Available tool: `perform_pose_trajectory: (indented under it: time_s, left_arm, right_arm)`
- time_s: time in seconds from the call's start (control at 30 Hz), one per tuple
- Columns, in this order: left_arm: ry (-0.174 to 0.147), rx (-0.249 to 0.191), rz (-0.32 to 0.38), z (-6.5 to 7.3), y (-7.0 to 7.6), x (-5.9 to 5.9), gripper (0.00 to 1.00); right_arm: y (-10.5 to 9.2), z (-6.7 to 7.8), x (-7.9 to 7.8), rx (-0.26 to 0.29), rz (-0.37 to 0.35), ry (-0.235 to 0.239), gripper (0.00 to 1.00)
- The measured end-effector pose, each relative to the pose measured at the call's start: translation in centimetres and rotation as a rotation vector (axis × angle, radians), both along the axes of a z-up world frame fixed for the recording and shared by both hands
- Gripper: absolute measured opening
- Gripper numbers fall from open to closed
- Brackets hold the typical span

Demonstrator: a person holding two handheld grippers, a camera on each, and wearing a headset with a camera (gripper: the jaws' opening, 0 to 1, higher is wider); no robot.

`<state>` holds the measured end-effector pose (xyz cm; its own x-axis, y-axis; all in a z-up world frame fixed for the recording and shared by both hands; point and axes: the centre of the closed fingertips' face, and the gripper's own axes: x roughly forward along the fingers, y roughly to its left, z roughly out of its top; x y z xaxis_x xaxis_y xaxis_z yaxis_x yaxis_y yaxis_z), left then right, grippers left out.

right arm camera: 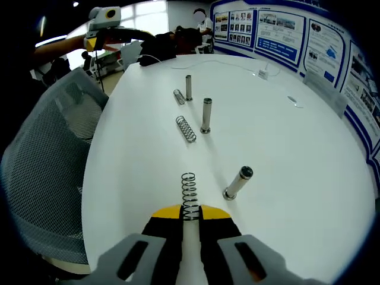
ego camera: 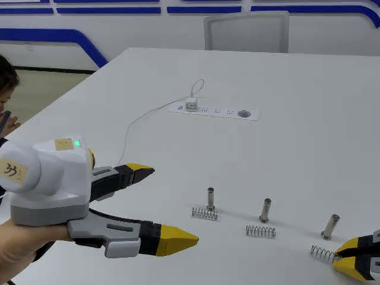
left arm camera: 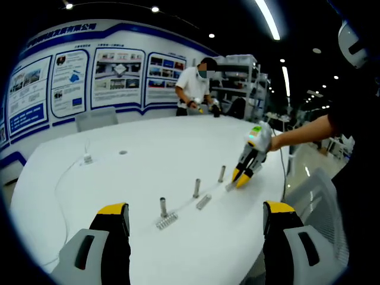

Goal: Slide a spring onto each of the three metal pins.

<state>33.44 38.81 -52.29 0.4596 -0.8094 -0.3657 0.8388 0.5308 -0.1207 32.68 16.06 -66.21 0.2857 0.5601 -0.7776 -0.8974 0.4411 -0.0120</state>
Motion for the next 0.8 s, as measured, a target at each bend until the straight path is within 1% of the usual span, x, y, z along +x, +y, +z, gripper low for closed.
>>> perform_pose_trajectory:
  time_s: [0.03,0.13,0.23,0.33,0.43,0.47,0.53,0.6,0.7,0.8]
  left_arm:
    - [-0.002,-0.004,-0.005,0.1,-0.2,-0.1,0.96]
    - [-0.009,0.012,-0.018,-0.2,-0.7,-0.4,0.96]
    - [-0.013,0.014,-0.034,-0.3,-1.2,-0.5,0.95]
    - [-0.019,0.025,-0.053,-0.3,-1.8,-0.3,0.94]
    - [-0.034,0.025,-0.066,-0.1,-2.3,0.0,0.93]
    - [-0.037,0.023,-0.069,0.1,-2.5,0.1,0.92]
    - [-0.042,0.003,-0.076,0.4,-2.9,0.1,0.9]
    - [-0.038,-0.009,-0.079,0.5,-3.3,0.2,0.9]
    - [-0.041,-0.001,-0.094,0.3,-3.7,0.1,0.89]
    - [-0.049,0.006,-0.111,0.1,-4.3,-0.2,0.85]
  right_arm:
    - [0.1,0.4,-0.1,-0.003,0.011,-0.007,0.1]
    - [0.3,1.5,-0.2,-0.013,0.038,-0.026,0.1]
    - [0.4,2.6,-0.2,-0.021,0.061,-0.046,0.1]
    - [0.7,3.6,-0.2,-0.022,0.078,-0.062,0.1]
    - [1.0,4.6,-0.1,-0.029,0.093,-0.085,0.1]
    - [1.1,4.9,-0.1,-0.027,0.095,-0.087,0.1]
    - [1.6,5.6,-0.2,-0.018,0.103,-0.093,0.1]
    - [2.2,6.4,-0.3,-0.008,0.12,-0.108,0.1]
    - [2.8,7.1,-0.3,-0.013,0.135,-0.121,0.1]
    - [3.8,8.1,-0.5,0.01,0.15,-0.133,0.1]
